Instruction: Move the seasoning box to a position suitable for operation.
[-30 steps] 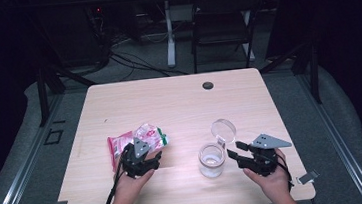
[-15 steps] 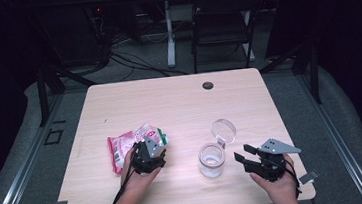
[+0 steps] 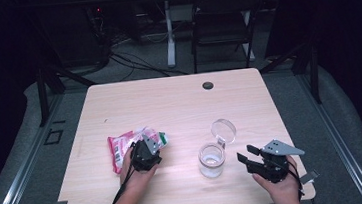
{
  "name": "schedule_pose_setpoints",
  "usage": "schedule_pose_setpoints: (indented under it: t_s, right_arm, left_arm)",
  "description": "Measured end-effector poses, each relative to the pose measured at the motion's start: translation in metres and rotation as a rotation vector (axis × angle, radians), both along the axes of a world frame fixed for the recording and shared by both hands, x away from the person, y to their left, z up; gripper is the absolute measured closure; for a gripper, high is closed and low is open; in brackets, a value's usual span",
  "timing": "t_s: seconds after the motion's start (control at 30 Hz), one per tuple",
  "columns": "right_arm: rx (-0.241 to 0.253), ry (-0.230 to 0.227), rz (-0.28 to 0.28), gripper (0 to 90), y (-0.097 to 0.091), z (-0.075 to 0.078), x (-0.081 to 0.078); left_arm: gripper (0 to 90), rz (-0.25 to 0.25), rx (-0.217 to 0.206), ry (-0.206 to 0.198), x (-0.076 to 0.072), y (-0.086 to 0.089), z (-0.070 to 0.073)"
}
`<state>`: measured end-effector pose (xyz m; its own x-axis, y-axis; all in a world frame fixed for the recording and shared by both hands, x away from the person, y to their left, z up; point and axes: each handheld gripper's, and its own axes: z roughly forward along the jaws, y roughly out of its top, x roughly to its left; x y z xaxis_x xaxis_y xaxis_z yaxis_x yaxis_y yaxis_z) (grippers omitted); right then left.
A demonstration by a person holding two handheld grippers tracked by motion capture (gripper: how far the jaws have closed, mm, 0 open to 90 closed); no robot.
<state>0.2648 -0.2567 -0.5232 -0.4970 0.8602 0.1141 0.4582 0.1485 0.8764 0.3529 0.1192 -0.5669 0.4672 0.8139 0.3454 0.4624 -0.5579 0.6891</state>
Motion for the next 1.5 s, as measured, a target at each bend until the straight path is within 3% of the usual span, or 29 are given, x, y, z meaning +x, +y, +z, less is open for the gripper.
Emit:
schedule_pose_setpoints:
  t_s: [0.17,0.5,0.63,1.0,1.5]
  right_arm:
    - [-0.002,0.003,0.002,49.1,0.000,-0.001,0.000]
    - [0.005,0.001,-0.001,49.1,0.000,-0.002,0.001]
    - [0.003,0.002,-0.003,49.1,0.000,-0.002,0.001]
    - [0.005,0.000,-0.005,49.0,-0.001,-0.001,0.001]
    - [0.014,-0.006,-0.001,49.1,0.000,0.000,0.005]
  left_arm:
    - [47.5,0.011,-0.024,0.024,0.002,0.003,0.000]
    - [72.6,-0.002,-0.055,0.000,0.001,0.012,0.007]
    - [79.5,-0.014,-0.068,0.009,0.001,0.015,0.010]
    - [87.8,0.003,-0.151,0.026,0.002,0.033,0.024]
    - [90.0,0.056,-0.225,-0.020,-0.004,0.062,0.049]
